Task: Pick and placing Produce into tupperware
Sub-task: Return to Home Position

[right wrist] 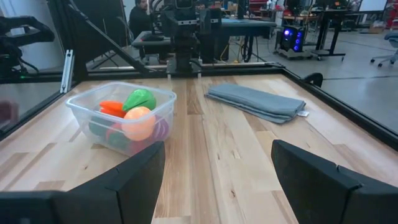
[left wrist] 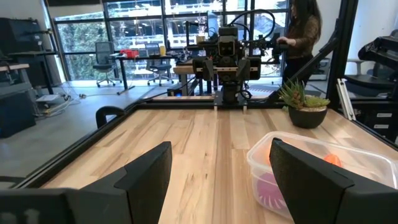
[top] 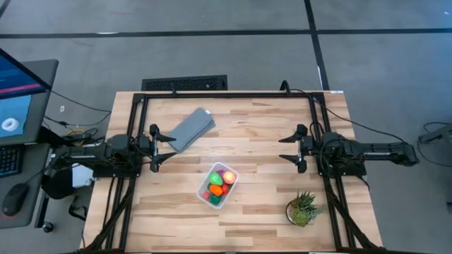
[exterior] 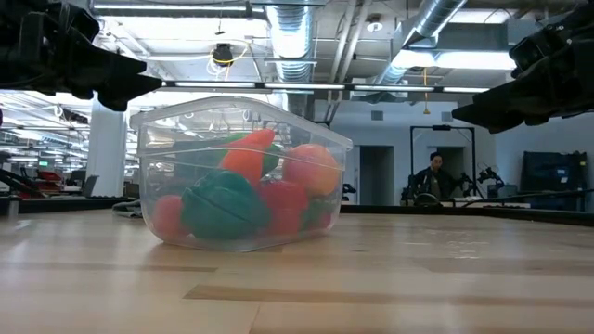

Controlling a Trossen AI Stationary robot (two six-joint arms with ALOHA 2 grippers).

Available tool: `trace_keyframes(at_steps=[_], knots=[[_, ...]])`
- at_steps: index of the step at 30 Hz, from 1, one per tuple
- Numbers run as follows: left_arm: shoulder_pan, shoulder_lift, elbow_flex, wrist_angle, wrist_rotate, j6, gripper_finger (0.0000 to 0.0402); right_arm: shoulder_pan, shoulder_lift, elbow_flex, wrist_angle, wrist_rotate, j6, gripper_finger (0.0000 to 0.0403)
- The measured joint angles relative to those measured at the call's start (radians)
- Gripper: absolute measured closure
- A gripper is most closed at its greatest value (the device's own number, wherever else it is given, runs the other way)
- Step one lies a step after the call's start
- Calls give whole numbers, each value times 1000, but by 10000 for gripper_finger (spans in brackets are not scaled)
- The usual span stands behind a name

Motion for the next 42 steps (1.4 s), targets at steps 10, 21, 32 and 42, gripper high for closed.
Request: trace_keyframes(at_steps=[10, 21, 32, 42], knots=[[0, 0, 0, 0, 0, 7, 140, 0, 0, 0, 0, 0, 0, 86], [0, 0, 0, 0, 0, 21, 140, 0, 0, 0, 0, 0, 0, 86], [0, 0, 0, 0, 0, 14, 140, 0, 0, 0, 0, 0, 0, 86], [0, 0, 0, 0, 0, 12, 140, 0, 0, 0, 0, 0, 0, 86]])
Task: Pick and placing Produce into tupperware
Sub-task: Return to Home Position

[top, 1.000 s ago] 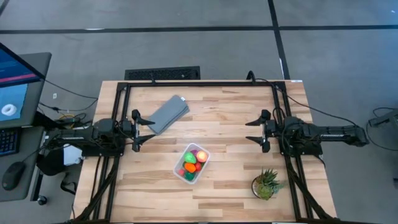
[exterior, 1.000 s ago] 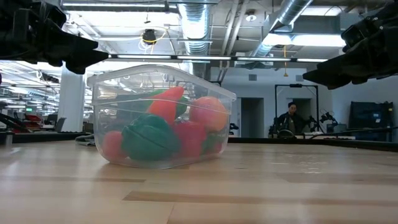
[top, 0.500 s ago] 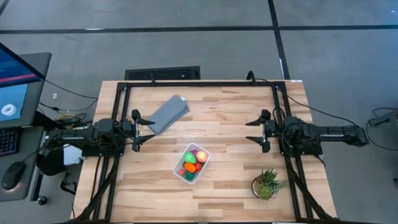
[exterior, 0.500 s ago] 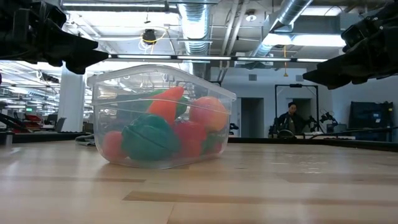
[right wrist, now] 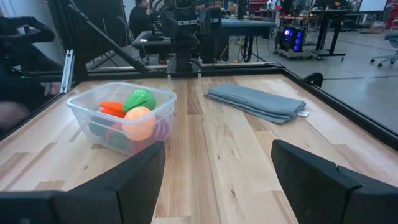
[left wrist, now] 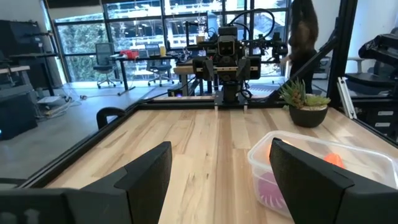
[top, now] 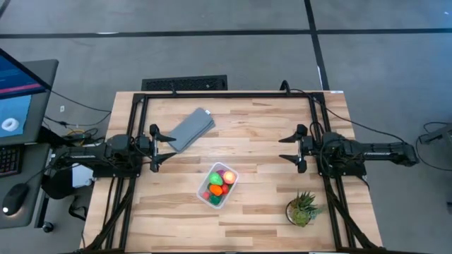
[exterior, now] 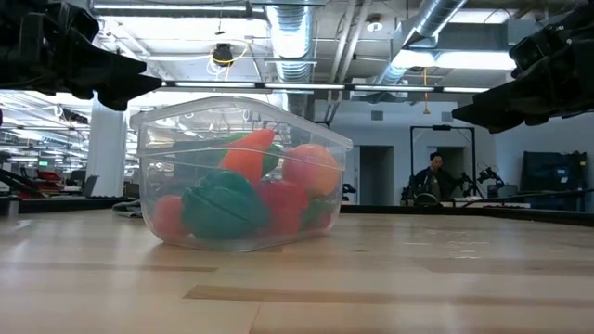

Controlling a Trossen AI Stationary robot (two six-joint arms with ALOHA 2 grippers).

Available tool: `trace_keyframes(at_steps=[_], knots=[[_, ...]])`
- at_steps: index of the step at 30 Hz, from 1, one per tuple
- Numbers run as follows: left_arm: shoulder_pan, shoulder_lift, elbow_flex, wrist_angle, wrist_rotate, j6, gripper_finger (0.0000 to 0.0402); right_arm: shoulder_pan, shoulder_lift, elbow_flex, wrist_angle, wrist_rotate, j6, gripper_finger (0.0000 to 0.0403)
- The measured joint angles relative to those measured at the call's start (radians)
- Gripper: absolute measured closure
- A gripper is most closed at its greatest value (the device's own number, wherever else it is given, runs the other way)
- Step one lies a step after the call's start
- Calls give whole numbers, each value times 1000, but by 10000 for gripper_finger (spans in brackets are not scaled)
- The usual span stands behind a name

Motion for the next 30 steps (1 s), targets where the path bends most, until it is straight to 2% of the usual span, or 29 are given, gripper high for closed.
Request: trace_keyframes(at_steps=[30], knots=[[0, 0, 0, 0, 0, 8, 140, 0, 0, 0, 0, 0, 0, 86]])
